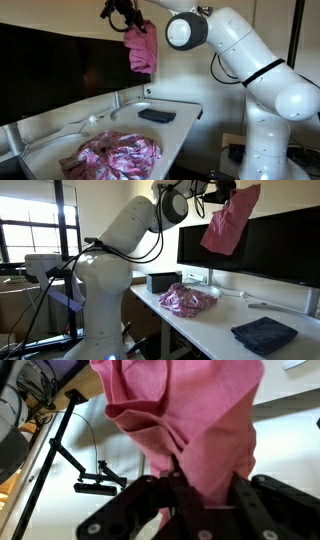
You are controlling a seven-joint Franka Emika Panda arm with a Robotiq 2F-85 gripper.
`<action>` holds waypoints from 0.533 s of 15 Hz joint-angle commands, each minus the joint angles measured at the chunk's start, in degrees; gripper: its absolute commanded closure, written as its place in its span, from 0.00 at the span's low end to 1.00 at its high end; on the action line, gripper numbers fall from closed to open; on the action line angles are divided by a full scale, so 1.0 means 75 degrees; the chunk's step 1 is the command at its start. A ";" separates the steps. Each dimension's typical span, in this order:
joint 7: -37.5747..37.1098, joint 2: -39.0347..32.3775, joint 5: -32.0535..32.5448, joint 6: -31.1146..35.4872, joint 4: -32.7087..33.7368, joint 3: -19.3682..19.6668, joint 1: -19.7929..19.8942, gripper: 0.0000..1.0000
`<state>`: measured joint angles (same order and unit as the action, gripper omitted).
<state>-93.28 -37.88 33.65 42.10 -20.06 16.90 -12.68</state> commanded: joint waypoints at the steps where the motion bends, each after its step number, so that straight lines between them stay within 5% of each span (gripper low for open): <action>1: -0.0159 -0.0032 -0.0054 0.0094 0.0000 0.0079 0.0037 0.42; 8: -0.0156 -0.0013 -0.0060 0.0038 0.0002 0.0154 0.0042 0.01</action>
<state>-93.33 -38.38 33.68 42.11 -20.04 17.91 -12.69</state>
